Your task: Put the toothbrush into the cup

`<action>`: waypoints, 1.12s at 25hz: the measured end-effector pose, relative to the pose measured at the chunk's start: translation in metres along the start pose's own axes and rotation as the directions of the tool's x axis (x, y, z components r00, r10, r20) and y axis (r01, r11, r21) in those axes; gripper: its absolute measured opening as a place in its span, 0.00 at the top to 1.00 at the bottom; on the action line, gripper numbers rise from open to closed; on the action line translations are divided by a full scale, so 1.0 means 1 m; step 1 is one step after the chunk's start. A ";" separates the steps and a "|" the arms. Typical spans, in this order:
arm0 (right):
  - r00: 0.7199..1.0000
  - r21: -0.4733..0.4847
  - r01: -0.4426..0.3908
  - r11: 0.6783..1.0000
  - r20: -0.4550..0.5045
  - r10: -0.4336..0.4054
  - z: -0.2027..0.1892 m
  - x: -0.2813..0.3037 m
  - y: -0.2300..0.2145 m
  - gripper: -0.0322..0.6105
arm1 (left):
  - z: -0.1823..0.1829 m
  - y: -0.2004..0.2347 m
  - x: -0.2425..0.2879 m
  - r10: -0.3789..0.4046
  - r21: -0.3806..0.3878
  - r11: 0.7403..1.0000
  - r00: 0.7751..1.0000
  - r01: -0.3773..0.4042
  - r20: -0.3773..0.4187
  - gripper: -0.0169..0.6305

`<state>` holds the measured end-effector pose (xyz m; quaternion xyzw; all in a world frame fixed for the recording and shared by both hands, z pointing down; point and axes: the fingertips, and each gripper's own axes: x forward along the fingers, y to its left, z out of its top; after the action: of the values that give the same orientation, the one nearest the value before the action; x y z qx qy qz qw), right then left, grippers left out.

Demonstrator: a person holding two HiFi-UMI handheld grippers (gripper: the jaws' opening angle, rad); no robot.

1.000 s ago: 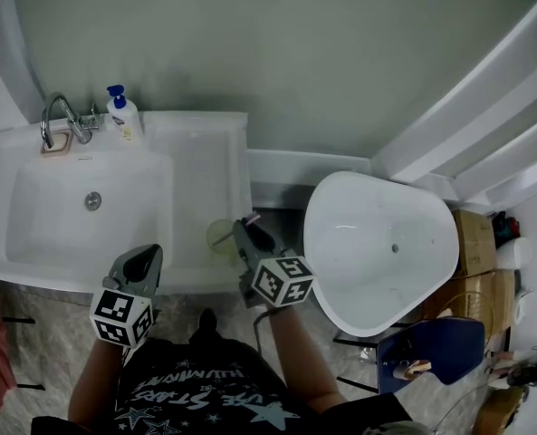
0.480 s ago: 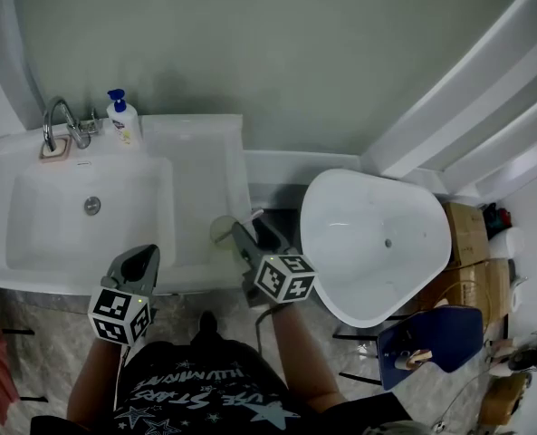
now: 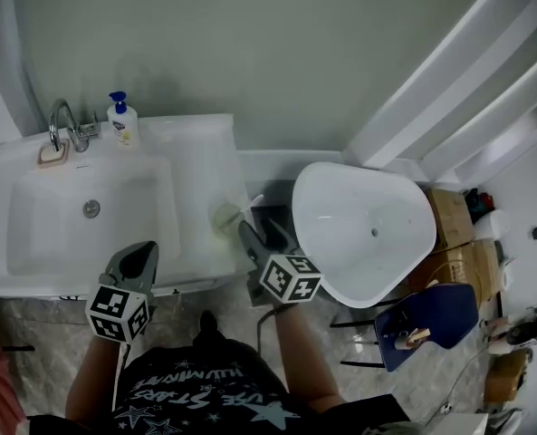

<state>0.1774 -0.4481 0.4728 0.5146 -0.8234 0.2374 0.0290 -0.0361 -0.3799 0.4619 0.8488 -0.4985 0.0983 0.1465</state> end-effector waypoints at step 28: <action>0.979 -0.054 0.199 0.979 0.062 -0.196 -0.086 -0.136 0.150 0.94 | -0.062 0.018 -0.158 -0.138 -0.009 0.990 0.990 0.138 -0.007 0.96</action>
<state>0.0953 -0.2445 0.4554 0.5992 -0.7755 0.1940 0.0444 -0.1293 -0.2371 0.4731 0.8802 -0.4383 0.0890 0.1587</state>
